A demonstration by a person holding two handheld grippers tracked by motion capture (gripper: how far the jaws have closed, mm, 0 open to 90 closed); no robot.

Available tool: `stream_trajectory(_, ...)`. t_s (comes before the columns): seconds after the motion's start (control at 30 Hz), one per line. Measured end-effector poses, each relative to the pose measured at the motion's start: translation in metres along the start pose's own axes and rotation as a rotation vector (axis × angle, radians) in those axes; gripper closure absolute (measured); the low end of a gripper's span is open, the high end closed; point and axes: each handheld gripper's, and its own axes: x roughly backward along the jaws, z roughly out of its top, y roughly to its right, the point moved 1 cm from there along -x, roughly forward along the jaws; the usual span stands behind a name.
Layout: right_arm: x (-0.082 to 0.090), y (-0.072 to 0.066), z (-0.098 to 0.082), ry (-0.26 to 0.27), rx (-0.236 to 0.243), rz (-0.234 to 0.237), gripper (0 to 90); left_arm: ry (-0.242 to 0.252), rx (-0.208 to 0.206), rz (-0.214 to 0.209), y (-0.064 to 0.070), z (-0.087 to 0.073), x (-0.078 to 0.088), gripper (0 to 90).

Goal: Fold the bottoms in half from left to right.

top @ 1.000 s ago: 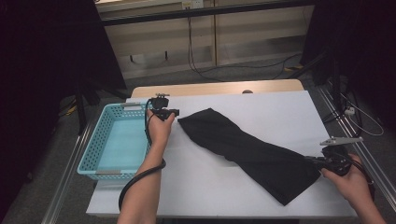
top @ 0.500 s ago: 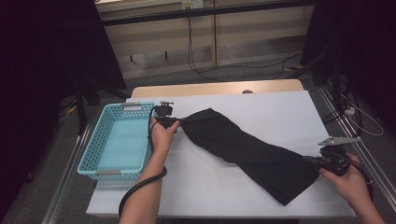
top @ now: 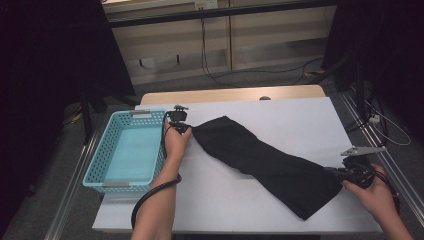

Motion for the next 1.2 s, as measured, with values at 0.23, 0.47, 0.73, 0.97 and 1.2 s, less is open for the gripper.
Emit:
stream_trajectory(0.23,0.003,0.003,-0.001,0.006,-0.006,0.001,89.3,0.025,-0.002,0.041,-0.012,0.011,0.018,88.1)
stream_trajectory(0.47,0.004,0.004,0.000,0.008,-0.005,-0.005,89.3,0.072,-0.017,0.076,-0.013,0.017,0.023,83.2)
stream_trajectory(0.73,0.003,0.002,0.000,0.010,0.004,-0.004,89.3,0.053,-0.027,0.031,-0.005,0.007,0.021,65.0)
stream_trajectory(0.97,0.002,0.000,0.001,0.006,0.013,-0.005,89.3,0.032,0.031,0.016,-0.007,-0.008,0.001,67.1)
stream_trajectory(1.2,-0.001,0.001,0.002,-0.002,0.015,-0.002,89.2,0.065,0.009,0.032,-0.005,0.000,-0.009,55.8)
